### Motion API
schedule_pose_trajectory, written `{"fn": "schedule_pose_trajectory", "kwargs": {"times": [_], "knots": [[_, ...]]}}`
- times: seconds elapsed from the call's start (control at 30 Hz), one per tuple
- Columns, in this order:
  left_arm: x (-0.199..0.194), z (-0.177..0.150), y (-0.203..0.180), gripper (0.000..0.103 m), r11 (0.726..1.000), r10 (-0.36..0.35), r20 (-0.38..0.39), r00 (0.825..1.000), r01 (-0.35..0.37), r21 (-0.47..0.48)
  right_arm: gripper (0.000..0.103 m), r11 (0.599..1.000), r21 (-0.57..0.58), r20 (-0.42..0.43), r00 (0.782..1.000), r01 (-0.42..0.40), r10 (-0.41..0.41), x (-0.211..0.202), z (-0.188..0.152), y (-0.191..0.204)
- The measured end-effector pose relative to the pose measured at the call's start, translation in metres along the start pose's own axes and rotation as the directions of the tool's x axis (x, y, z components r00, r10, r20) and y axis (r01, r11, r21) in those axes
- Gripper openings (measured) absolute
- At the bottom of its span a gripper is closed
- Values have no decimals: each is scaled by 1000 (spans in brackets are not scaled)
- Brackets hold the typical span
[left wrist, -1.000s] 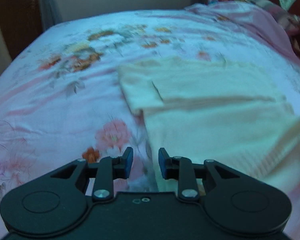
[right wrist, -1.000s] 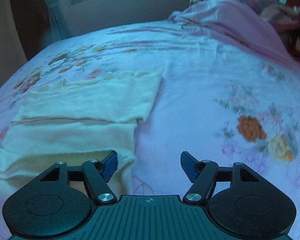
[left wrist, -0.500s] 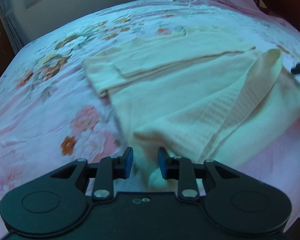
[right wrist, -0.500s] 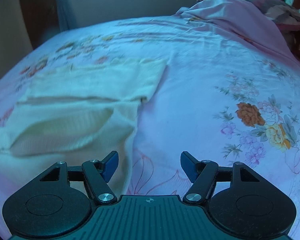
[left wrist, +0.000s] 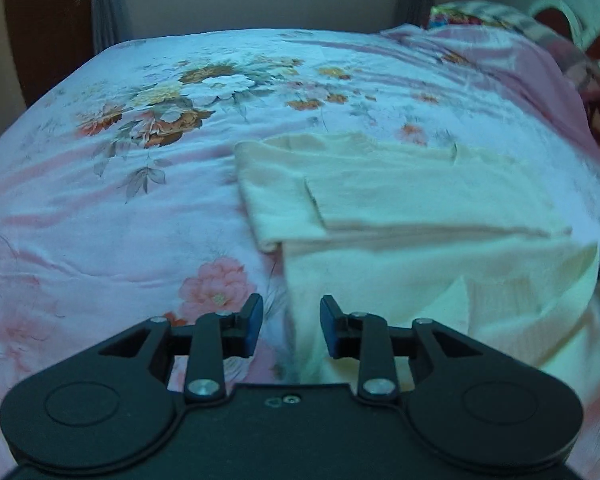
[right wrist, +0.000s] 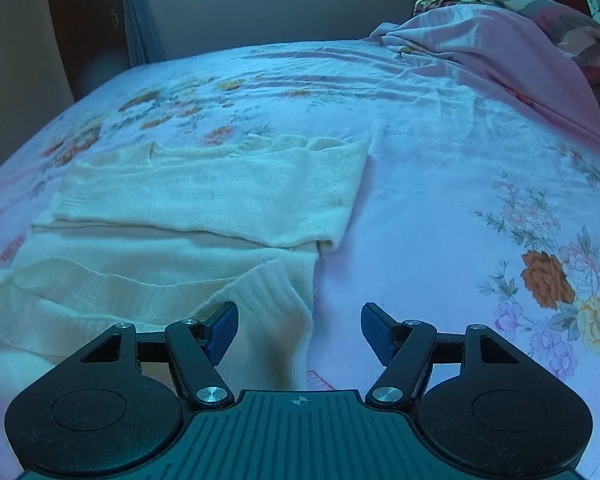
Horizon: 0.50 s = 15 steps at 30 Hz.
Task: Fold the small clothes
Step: 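Move both tools to the folded edge of the cream sweater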
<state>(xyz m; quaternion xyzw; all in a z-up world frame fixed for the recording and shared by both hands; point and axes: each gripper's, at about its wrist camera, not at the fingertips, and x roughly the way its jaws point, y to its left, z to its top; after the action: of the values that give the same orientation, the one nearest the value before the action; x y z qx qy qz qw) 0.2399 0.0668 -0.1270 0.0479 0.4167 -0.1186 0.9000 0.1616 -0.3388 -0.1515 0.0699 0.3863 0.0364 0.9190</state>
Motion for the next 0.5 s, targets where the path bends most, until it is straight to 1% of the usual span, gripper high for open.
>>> {"fn": "schedule_pose_trajectory", "kwargs": {"times": [0.1, 0.17, 0.27, 0.33, 0.37, 0.43, 0.5], "knots": [[-7, -15, -5, 32, 994, -60, -22, 998, 62, 93, 68, 1000, 7, -18, 1000, -19, 19, -2, -7, -5], [-9, -27, -14, 32, 979, -76, -44, 996, 83, 185, 68, 999, -2, -25, 999, -37, 37, -3, -12, -5], [-8, -39, -24, 32, 957, -81, -60, 995, 94, 274, 68, 999, -18, -32, 998, -49, 49, -3, -16, -2], [-6, -39, -30, 32, 947, -73, -45, 996, 83, 312, 68, 998, -23, -40, 997, -61, 60, 1, -16, -1], [-4, -37, -32, 32, 944, -83, -41, 996, 91, 316, 68, 997, -27, -43, 997, -70, 68, 4, -14, 0], [3, -30, -38, 33, 940, -92, -30, 995, 97, 328, 68, 996, -40, -39, 996, -84, 82, 8, -12, 3], [10, -23, -46, 35, 929, -84, -12, 996, 83, 361, 68, 995, -56, -37, 996, -85, 83, 12, -9, 7]]}}
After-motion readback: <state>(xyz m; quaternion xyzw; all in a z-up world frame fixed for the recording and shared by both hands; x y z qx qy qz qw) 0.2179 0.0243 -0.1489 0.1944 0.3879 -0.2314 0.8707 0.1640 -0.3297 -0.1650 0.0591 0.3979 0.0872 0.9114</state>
